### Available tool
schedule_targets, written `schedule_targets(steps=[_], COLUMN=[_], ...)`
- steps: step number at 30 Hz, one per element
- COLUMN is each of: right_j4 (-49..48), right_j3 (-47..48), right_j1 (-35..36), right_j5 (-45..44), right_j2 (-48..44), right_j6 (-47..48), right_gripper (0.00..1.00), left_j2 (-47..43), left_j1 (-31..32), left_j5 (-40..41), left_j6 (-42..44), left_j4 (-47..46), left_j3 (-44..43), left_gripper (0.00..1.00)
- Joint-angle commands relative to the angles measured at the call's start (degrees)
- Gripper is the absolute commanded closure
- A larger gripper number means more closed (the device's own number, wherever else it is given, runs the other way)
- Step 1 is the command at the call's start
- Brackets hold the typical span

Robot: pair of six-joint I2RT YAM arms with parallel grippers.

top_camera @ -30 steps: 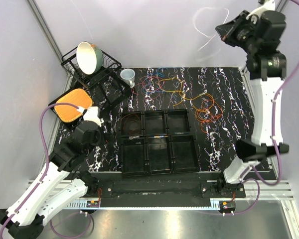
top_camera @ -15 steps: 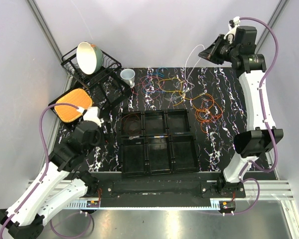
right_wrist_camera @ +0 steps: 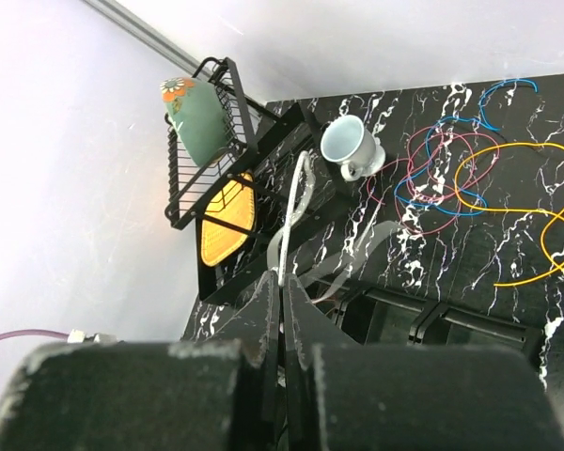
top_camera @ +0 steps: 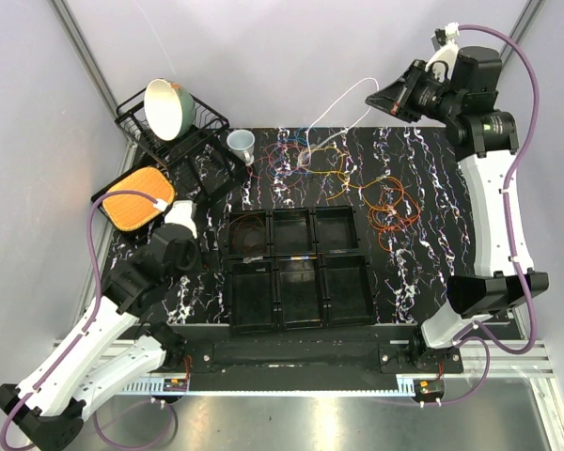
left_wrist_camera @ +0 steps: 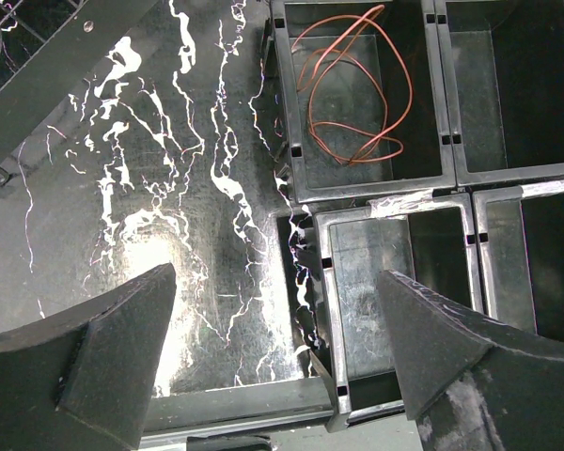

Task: Untangle the cables

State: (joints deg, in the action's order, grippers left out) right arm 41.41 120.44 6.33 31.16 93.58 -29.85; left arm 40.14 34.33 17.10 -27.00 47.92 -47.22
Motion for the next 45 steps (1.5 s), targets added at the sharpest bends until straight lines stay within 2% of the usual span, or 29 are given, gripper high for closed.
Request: schedule_targets(steps=[1, 17, 33, 45], right_j4=[-1.95, -3.88, -4.14, -3.97], right_j3=[-0.99, -17.52, -29.37, -30.09], right_j1=[0.96, 4.39, 12.92, 15.29], right_j5=[2.33, 3.56, 1.28, -0.66], right_j2=[-2.70, -10.52, -10.09, -7.71], right_j6=[-1.18, -1.09, 0.22, 0.93], right_gripper=[1.00, 1.00, 1.00, 1.00], left_j2=[-0.76, -0.77, -0.59, -0.85], left_j1=[-0.22, -0.22, -0.22, -0.40], left_j5=[-0.58, -0.84, -0.93, -1.11], left_j6=[-0.07, 0.02, 0.11, 0.11], left_j4=[-1.60, -1.69, -1.69, -1.69], left_j3=[-1.12, -1.21, -1.29, -1.29], left_gripper=[0.09, 0.11, 0.11, 0.12])
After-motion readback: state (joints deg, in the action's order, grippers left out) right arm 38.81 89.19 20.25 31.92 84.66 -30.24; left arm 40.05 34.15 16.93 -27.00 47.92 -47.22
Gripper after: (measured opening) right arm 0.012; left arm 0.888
